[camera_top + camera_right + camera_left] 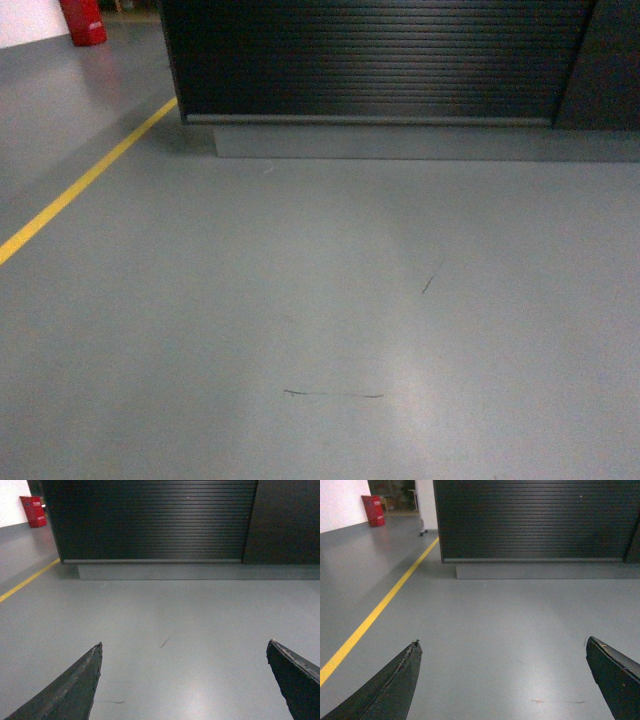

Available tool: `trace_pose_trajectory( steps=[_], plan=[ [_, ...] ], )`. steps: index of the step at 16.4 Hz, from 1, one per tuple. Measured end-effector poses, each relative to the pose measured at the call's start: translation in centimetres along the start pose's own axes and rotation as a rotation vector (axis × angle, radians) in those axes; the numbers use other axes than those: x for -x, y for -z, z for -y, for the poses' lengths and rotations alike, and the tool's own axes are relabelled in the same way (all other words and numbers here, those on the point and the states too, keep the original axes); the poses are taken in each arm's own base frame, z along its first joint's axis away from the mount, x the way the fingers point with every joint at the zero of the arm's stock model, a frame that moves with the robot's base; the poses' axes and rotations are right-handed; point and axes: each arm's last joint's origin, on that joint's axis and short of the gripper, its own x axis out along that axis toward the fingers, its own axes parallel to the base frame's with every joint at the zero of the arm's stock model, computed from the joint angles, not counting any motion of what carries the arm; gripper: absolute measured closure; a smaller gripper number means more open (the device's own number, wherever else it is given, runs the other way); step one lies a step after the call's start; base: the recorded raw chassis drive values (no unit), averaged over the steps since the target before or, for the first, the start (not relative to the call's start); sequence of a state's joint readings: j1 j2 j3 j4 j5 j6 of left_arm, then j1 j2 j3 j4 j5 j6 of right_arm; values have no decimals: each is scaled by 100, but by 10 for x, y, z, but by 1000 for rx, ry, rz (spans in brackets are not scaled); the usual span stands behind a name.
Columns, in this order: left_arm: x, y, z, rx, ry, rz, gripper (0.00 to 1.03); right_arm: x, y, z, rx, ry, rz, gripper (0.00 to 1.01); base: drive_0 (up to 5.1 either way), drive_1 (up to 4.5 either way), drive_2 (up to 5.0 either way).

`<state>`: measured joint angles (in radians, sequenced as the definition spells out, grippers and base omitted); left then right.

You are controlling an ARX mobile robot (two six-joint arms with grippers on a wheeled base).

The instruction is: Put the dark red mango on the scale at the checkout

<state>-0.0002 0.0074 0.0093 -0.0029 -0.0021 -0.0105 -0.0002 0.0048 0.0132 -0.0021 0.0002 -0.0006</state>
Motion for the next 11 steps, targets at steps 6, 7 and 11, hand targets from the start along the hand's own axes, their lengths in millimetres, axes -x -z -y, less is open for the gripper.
trace_pose_trajectory(
  steps=[6,7,11],
  plan=[
    [0,0,0,0,1,-1,5,0,0,0,0,0,-1,3,-8,420,-437],
    [0,0,0,0,4,-5,5,0,0,0,0,-2,-5,3,-3,425,-432],
    [0,0,0,0,1,2,5,0,0,0,0,0,0,3,-3,425,-432]
  ],
)
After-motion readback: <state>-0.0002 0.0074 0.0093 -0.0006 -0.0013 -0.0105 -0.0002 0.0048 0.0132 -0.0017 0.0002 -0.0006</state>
